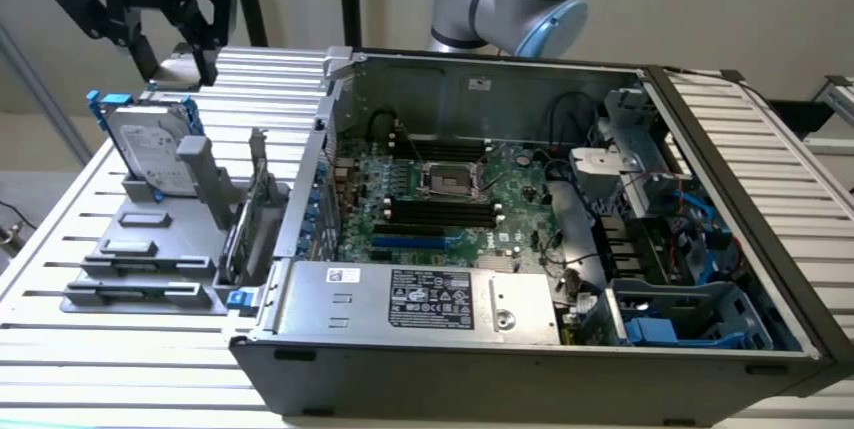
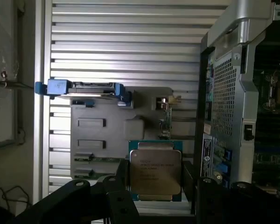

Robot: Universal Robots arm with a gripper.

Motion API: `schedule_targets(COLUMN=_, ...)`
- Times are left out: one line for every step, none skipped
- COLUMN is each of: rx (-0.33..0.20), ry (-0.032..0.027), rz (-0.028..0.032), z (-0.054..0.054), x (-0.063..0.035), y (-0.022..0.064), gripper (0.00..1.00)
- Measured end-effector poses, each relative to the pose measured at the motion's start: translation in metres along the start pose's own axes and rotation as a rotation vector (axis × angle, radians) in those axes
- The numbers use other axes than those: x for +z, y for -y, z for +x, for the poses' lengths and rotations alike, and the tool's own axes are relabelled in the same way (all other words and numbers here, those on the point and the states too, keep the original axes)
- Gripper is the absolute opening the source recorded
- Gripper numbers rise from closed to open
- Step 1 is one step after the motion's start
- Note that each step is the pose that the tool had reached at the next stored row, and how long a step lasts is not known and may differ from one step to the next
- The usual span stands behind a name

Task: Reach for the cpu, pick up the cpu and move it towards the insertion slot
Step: 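Pick up the cpu and move it towards the insertion slot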

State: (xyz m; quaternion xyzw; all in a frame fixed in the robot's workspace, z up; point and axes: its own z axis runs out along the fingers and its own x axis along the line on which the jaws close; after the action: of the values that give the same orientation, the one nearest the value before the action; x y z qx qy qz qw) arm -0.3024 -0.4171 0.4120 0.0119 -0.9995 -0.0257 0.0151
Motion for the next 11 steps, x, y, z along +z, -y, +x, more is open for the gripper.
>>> schedule_targets(rx=0.000, ry=0.0000, rz=0.0000, z=-0.004, x=-0.0001, y=-0.0006, gripper=0.55)
schedule_targets(rx=0.000, ry=0.0001, rz=-0.0001, z=-0.008, x=-0.0002, y=-0.0012, gripper=0.55)
schedule_targets(rx=0.000, ry=0.0001, rz=-0.0001, z=-0.013, x=-0.0003, y=-0.0018, gripper=0.55)
schedule_targets(rx=0.000, ry=0.0001, rz=-0.0002, z=-0.017, x=-0.0004, y=-0.0024, gripper=0.55)
schedule_targets(rx=0.000, ry=0.0000, rz=-0.0001, z=-0.021, x=-0.0006, y=-0.0030, gripper=0.55)
schedule_targets(rx=0.000, ry=0.0001, rz=-0.0002, z=-0.025, x=-0.0007, y=-0.0036, gripper=0.55)
schedule_targets(rx=0.000, ry=0.0001, rz=-0.0002, z=-0.029, x=-0.0008, y=-0.0042, gripper=0.55)
schedule_targets(rx=0.000, ry=0.0001, rz=-0.0003, z=-0.033, x=-0.0009, y=-0.0048, gripper=0.55)
schedule_targets(rx=0.000, ry=0.0001, rz=-0.0004, z=-0.037, x=-0.0011, y=-0.0054, gripper=0.55)
schedule_targets(rx=0.000, ry=0.0000, rz=-0.0003, z=-0.041, x=-0.0013, y=-0.0059, gripper=0.55)
schedule_targets(rx=0.000, ry=0.0001, rz=-0.0004, z=-0.045, x=-0.0013, y=-0.0065, gripper=0.55)
